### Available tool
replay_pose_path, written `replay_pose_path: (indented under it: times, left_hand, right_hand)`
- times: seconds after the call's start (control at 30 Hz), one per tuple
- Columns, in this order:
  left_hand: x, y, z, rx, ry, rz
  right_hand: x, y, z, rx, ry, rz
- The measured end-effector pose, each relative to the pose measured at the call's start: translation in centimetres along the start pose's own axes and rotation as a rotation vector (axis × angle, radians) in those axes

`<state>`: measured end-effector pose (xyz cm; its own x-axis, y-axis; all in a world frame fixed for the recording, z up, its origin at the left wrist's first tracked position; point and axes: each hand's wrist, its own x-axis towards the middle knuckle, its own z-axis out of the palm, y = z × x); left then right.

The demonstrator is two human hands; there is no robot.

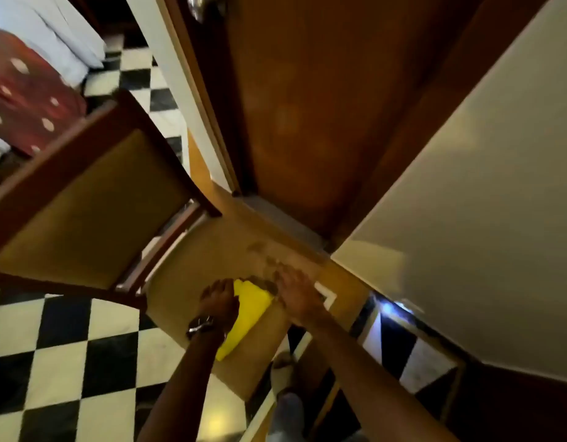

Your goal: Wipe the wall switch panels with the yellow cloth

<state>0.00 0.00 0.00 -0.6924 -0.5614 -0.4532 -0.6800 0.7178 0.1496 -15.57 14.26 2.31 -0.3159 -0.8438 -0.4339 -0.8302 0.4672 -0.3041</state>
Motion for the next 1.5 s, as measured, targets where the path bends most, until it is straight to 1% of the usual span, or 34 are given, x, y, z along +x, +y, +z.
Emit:
replay_pose_path:
  times: [0.03, 0.07, 0.1, 0.13, 0.17, 0.2, 0.27, 0.3, 0.33, 0.37, 0.4, 0.43, 0.47, 0.57, 0.63, 0.67, 0.7, 0.73, 0.77, 0.8, 0.83, 0.87, 0.93, 0.97, 1.0, 1.03, 1.07, 1.1, 1.13, 1.17, 1.23, 1.33, 1.4, 1.5]
  left_hand:
    - [0.8, -1.6, 3.1, 0.041, -0.074, -0.038]
    - [1.2, -2.9, 5.3, 0.006, -0.163, -0.058]
    - [1.5, -4.2, 8.3, -0.010, -0.221, -0.111]
    - [1.5, -5.1, 11.0, -0.014, -0.311, -0.136]
    - [1.4, -5.3, 12.7, -0.008, -0.336, -0.146]
    - [1.3, -5.0, 14.4, 0.003, -0.312, -0.128]
    - [0.7, -3.3, 15.1, 0.003, -0.196, -0.078]
    - [0.4, -2.5, 15.1, -0.002, -0.188, -0.034]
    - [0.1, -2.1, 15.0, -0.068, -0.255, -0.025]
    - [-0.1, -1.7, 14.4, -0.039, -0.294, -0.011]
    - [0.2, -1.3, 13.9, 0.007, -0.239, 0.035]
    - [0.3, -1.1, 13.2, 0.070, -0.146, 0.078]
    - [1.1, -0.2, 11.3, 0.098, -0.091, 0.150]
    - [3.1, 4.0, 3.2, 0.129, -0.007, 0.324]
    - [4.1, 8.6, -1.9, 0.121, 0.115, 0.459]
    - [4.3, 11.3, -4.2, 0.107, 0.214, 0.571]
    - [3.8, 15.1, -7.3, 0.117, 0.333, 0.666]
    - [3.1, 19.4, -10.8, 0.154, 0.414, 0.810]
    - [2.7, 22.6, -12.7, 0.158, 0.462, 0.905]
    - [1.7, 27.4, -15.4, 0.113, 0.432, 1.008]
    - [0.3, 31.9, -18.3, 0.144, 0.417, 1.111]
    - [-1.6, 36.8, -20.9, 0.141, 0.342, 1.195]
    - [-5.9, 44.2, -25.3, 0.095, 0.328, 1.249]
    - [-8.6, 48.4, -28.1, 0.080, 0.452, 1.308]
    - [-10.7, 51.4, -30.0, 0.097, 0.535, 1.402]
    - [-13.1, 53.9, -32.1, 0.181, 0.690, 1.478]
    - [-14.8, 55.8, -33.8, 0.244, 0.806, 1.535]
    - [-16.2, 57.3, -35.3, 0.311, 0.917, 1.556]
    - [-17.5, 58.8, -36.5, 0.395, 1.004, 1.588]
    - [-18.6, 59.7, -37.4, 0.456, 1.046, 1.585]
    - [-20.1, 61.3, -39.2, 0.477, 1.133, 1.642]
    - [-21.7, 64.2, -43.9, 0.365, 1.323, 1.715]
    - [-22.3, 66.8, -49.0, 0.296, 1.488, 1.654]
    - [-22.2, 70.0, -56.2, 0.277, 1.571, 1.463]
  right_hand:
    - [1.8, -0.8, 3.0, 0.023, -0.086, 0.035]
    - [3.0, -1.4, 5.3, 0.093, -0.118, 0.061]
    - [4.1, -1.8, 7.9, 0.095, -0.146, 0.101]
    - [5.3, -2.3, 10.5, 0.078, -0.124, 0.096]
    - [6.2, -2.6, 12.0, 0.004, -0.045, 0.056]
    - [7.2, -2.6, 13.5, -0.102, -0.005, -0.029]
    - [8.6, -2.7, 14.5, -0.319, -0.023, -0.224]
    - [8.9, -2.5, 14.4, -0.386, -0.019, -0.291]
    - [9.4, -2.3, 14.8, -0.441, 0.002, -0.364]
    - [9.6, -1.7, 14.0, -0.503, 0.003, -0.423]
    - [9.5, -1.0, 12.8, -0.533, -0.014, -0.475]
    - [9.3, -0.5, 11.7, -0.495, 0.017, -0.508]
    - [8.7, 1.2, 9.7, -0.421, 0.074, -0.489]
    - [3.5, 6.1, 2.2, -0.171, 0.239, -0.271]
    - [-2.2, 9.5, -2.0, 0.048, 0.347, -0.127]
    - [-5.8, 11.0, -4.1, 0.194, 0.370, -0.022]
    - [-10.0, 12.8, -6.8, 0.280, 0.401, 0.082]
    - [-14.8, 14.4, -9.8, 0.344, 0.438, 0.206]
    - [-18.1, 15.5, -11.4, 0.400, 0.481, 0.292]
    - [-22.4, 17.0, -13.9, 0.455, 0.583, 0.378]
    - [-26.4, 18.0, -16.4, 0.507, 0.698, 0.451]
    - [-30.8, 19.2, -19.2, 0.522, 0.846, 0.530]
    - [-37.5, 20.8, -23.1, 0.486, 1.128, 0.658]
    - [-41.3, 21.7, -25.3, 0.441, 1.241, 0.703]
    - [-44.0, 22.5, -26.7, 0.357, 1.312, 0.731]
    - [-46.3, 23.6, -28.0, 0.207, 1.396, 0.729]
    - [-47.8, 24.4, -29.4, 0.004, 1.456, 0.740]
    - [-48.6, 25.2, -30.4, -0.196, 1.503, 0.786]
    - [-49.2, 25.8, -31.5, -0.319, 1.514, 0.838]
    - [-49.0, 26.0, -32.0, -0.380, 1.521, 0.871]
    - [-47.1, 25.7, -31.8, -0.343, 1.482, 0.886]
    - [-43.9, 24.8, -30.8, -0.199, 1.483, 0.863]
    - [-42.3, 25.1, -31.3, -0.089, 1.557, 0.793]
    - [-40.0, 26.2, -32.9, -0.071, 1.771, 0.833]
